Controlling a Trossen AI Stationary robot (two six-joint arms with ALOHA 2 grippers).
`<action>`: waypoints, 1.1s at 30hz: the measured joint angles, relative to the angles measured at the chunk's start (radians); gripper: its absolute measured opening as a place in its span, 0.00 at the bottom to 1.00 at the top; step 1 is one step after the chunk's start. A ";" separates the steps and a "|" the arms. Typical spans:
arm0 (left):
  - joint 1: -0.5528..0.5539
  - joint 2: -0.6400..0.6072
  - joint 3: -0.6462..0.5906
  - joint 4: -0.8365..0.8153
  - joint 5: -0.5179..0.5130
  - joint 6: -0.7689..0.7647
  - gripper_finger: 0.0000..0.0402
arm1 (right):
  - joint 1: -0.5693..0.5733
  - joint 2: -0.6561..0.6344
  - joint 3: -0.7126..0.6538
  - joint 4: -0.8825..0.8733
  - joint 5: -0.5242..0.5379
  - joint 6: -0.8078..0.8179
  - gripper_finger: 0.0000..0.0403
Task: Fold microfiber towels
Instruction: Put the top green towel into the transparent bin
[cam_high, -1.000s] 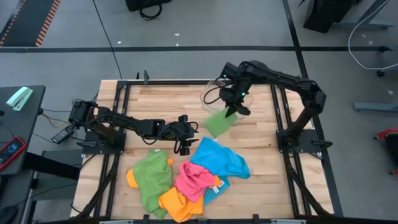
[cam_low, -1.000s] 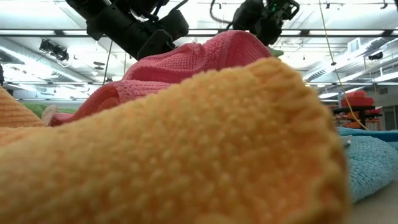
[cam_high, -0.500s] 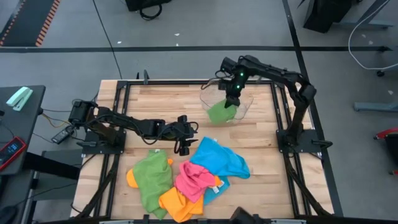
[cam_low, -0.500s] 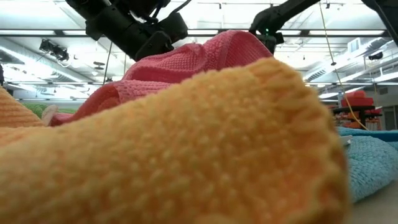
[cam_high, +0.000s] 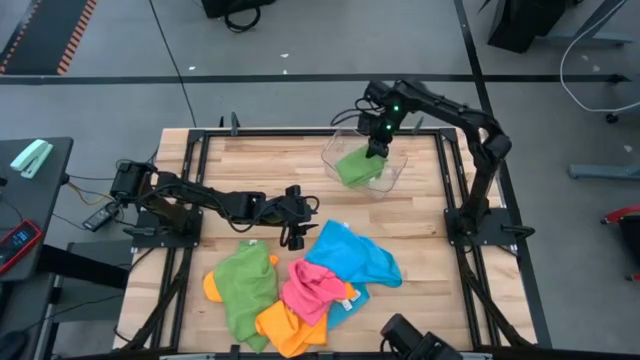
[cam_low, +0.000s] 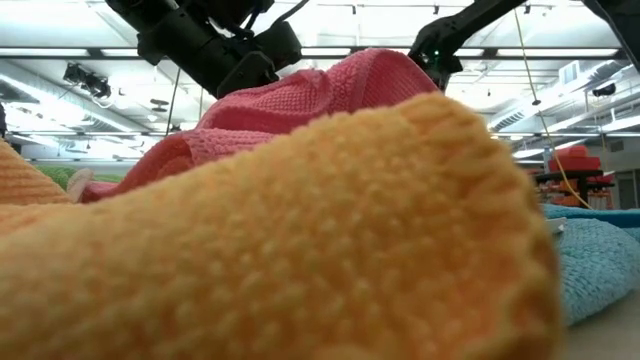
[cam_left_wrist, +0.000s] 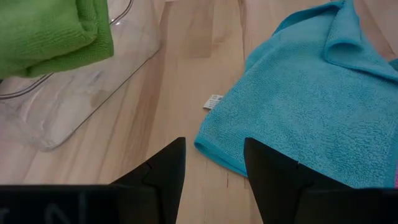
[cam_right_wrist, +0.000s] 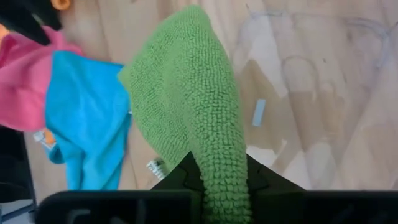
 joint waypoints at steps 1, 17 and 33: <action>0.000 0.000 0.000 0.000 0.000 0.000 0.43 | 0.004 0.006 0.000 0.008 0.011 0.001 0.11; 0.000 0.000 0.000 -0.011 0.000 0.002 0.43 | 0.128 0.061 -0.001 0.155 0.313 0.010 0.11; 0.000 0.000 0.000 -0.022 0.000 -0.001 0.43 | 0.206 0.104 -0.002 0.255 0.452 -0.037 0.11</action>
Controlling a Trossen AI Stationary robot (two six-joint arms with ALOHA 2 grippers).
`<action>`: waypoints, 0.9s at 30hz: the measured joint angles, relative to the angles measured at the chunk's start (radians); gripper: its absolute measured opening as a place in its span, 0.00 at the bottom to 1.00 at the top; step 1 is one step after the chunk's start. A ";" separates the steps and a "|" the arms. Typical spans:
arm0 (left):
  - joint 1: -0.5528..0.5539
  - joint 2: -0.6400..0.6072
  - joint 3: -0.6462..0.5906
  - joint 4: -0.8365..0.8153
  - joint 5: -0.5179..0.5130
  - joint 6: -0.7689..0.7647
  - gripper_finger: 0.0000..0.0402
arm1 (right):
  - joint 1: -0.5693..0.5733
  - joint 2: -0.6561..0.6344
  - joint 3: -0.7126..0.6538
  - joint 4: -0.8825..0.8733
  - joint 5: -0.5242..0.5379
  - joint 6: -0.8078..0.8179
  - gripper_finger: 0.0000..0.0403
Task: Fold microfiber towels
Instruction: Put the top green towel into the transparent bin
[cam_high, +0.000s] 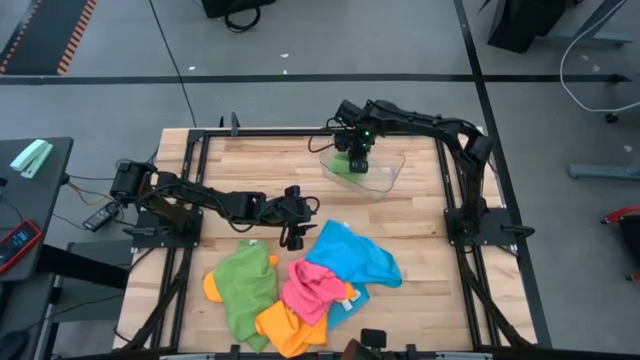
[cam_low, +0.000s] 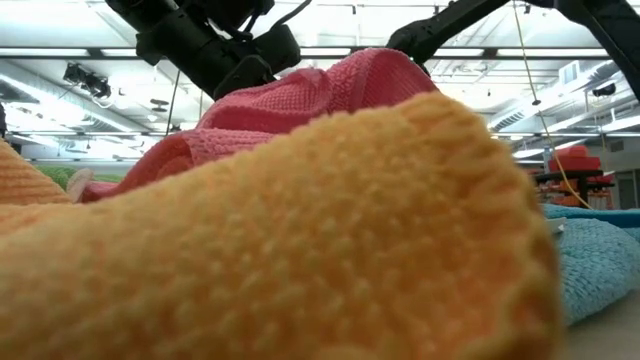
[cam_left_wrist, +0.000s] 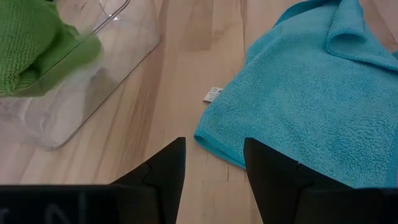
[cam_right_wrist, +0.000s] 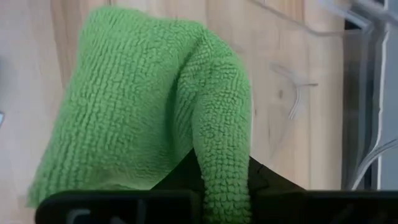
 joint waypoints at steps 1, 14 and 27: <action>0.000 0.000 0.000 -0.001 0.000 0.000 0.43 | -0.001 0.003 0.000 0.007 0.005 0.000 0.11; -0.001 0.000 0.000 -0.007 0.000 -0.001 0.43 | -0.003 0.068 0.000 0.110 0.025 -0.039 0.11; -0.001 0.000 0.000 -0.009 0.000 -0.001 0.43 | -0.011 0.128 -0.001 0.200 0.039 -0.063 0.11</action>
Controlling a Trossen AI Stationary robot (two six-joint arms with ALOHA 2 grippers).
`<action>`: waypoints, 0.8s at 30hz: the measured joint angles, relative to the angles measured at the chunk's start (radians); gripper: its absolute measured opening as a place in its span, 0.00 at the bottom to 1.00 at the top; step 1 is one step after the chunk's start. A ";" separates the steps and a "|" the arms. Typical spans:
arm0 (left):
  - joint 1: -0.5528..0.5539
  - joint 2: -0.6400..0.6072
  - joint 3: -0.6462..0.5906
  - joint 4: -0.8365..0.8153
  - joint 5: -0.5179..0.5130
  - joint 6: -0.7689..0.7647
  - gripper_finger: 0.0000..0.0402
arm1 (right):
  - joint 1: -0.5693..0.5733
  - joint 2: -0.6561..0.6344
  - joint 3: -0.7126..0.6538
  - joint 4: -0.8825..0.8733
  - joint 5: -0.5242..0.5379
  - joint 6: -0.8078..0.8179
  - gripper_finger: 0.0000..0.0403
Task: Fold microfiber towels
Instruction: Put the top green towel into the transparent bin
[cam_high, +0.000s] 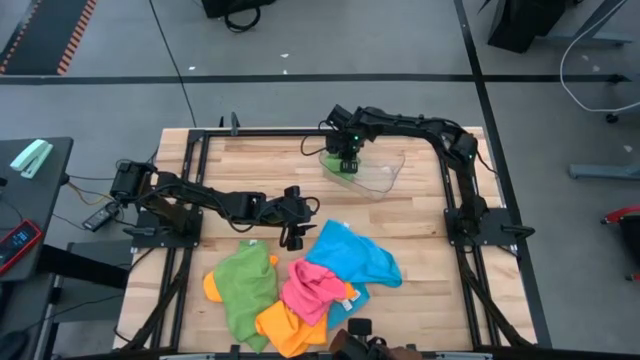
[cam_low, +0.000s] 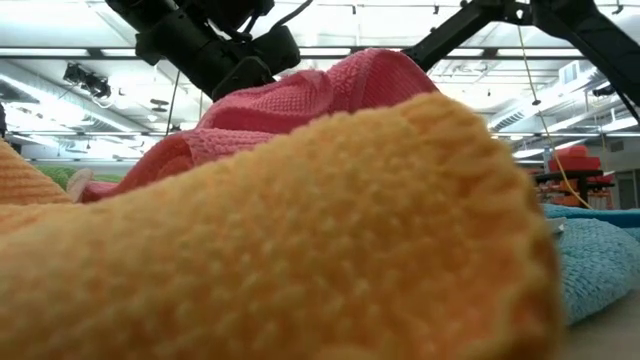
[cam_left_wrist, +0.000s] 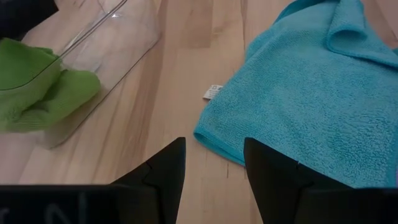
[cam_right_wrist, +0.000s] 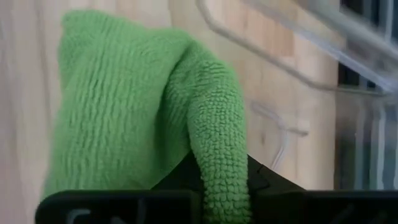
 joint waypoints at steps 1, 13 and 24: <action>0.000 0.000 0.000 0.000 0.000 0.000 0.43 | 0.000 0.002 0.000 -0.001 0.003 -0.002 0.11; 0.000 0.000 0.000 -0.006 0.000 -0.003 0.43 | -0.001 0.003 0.000 0.044 0.006 -0.003 0.15; 0.000 0.000 0.000 -0.005 0.000 -0.007 0.43 | -0.008 -0.013 0.000 0.082 0.080 0.019 0.38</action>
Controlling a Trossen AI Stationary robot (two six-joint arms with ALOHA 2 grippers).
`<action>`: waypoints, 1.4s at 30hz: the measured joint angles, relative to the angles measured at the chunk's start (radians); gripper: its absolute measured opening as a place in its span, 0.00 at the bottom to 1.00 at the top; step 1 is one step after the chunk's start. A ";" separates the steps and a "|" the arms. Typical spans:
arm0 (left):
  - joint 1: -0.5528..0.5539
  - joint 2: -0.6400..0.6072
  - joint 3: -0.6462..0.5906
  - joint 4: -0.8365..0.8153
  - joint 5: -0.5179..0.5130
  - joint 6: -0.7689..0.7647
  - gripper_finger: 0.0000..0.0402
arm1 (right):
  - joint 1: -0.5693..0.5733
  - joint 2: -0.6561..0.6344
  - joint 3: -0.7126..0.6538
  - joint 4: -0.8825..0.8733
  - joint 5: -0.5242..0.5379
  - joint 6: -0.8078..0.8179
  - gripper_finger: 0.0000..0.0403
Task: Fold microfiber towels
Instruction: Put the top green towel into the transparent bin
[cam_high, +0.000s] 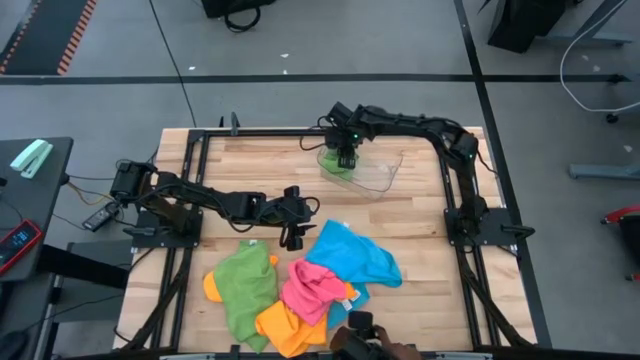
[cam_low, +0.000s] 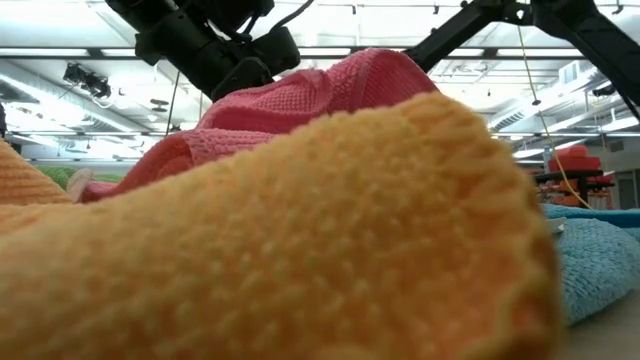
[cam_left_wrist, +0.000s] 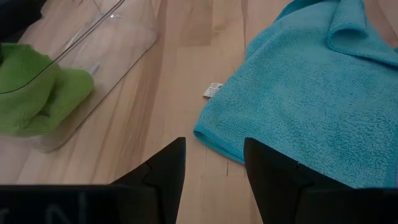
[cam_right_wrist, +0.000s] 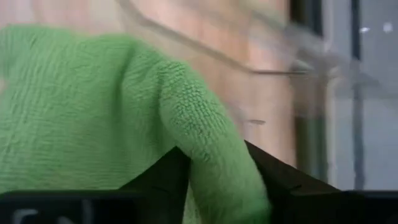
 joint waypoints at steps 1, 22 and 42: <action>0.000 0.000 0.000 0.000 0.000 0.000 0.43 | 0.000 -0.008 0.000 0.007 0.003 0.000 0.40; -0.002 0.000 0.000 -0.015 0.000 -0.014 0.43 | -0.025 -0.109 0.001 -0.019 -0.010 0.135 0.55; -0.012 0.000 0.000 -0.022 0.000 -0.038 0.43 | 0.015 -0.080 -0.228 0.166 -0.154 0.205 0.55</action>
